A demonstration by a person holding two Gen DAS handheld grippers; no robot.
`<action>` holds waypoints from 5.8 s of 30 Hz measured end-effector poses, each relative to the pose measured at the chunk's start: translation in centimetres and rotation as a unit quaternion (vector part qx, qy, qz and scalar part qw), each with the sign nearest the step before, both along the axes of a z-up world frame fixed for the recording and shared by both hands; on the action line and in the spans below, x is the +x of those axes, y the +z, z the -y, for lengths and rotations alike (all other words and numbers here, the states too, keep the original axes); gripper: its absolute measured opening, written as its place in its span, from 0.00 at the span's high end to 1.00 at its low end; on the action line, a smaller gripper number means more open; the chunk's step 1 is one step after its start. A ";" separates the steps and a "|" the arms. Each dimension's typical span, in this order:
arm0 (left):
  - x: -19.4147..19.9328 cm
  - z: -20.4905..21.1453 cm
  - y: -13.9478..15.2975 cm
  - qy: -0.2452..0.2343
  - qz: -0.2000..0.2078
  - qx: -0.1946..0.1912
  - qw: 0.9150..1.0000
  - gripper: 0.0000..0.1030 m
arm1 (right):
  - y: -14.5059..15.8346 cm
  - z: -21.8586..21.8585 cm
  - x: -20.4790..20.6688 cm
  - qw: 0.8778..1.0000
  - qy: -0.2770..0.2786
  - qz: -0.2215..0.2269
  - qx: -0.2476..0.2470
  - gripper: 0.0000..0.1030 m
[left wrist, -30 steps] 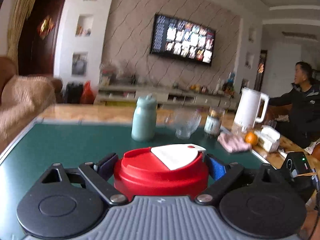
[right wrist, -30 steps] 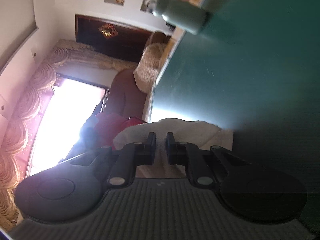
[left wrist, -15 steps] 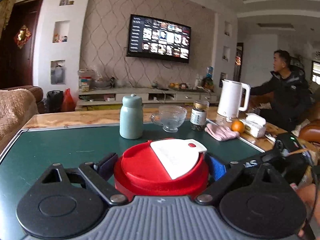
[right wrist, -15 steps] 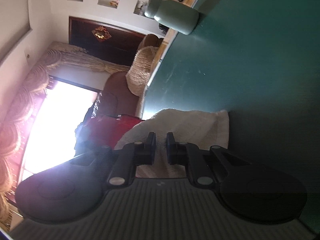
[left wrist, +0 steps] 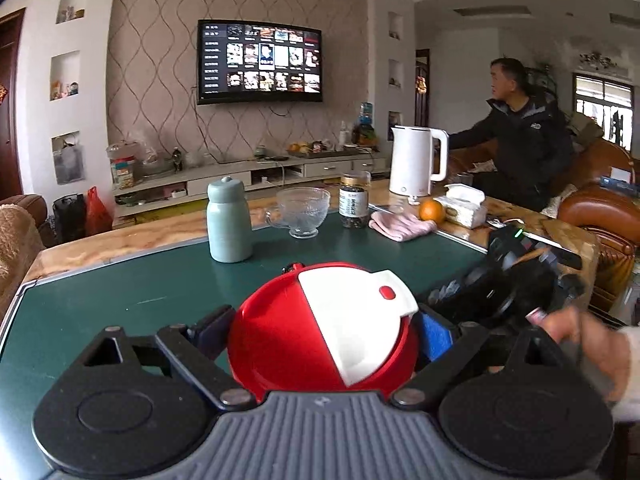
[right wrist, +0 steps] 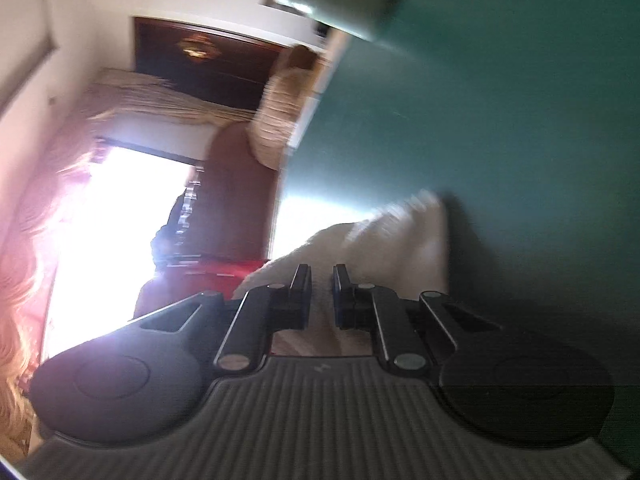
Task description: Clean container
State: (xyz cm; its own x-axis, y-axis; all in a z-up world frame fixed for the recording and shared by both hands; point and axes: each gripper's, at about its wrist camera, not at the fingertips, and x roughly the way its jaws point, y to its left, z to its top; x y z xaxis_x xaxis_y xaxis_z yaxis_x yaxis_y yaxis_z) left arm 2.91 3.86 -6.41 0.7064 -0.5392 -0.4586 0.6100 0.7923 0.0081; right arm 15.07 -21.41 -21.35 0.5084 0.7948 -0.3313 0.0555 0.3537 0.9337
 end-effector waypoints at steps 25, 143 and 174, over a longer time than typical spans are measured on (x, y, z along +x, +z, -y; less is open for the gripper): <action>-0.3 -0.8 0.1 -0.037 -0.005 0.038 0.999 0.07 | 1.5 0.4 -0.6 0.999 -0.019 0.028 -0.030 0.43; -2.0 -3.4 -0.2 0.012 -0.022 -0.017 1.000 0.07 | 1.5 0.3 -5.4 0.998 0.020 0.005 0.064 0.88; -0.6 -3.1 0.3 -0.084 -0.052 0.027 0.995 0.05 | -2.1 0.1 -6.0 0.995 0.018 -0.032 0.094 0.88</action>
State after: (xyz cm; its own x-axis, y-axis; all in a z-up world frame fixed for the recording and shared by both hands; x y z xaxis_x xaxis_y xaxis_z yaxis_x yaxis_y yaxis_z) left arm 2.26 6.92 -6.09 0.5559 -0.6172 -0.5568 0.7330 0.6799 -0.0219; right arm 9.03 -21.54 -23.40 0.4615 0.8627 -0.2067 0.1076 0.1768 0.9783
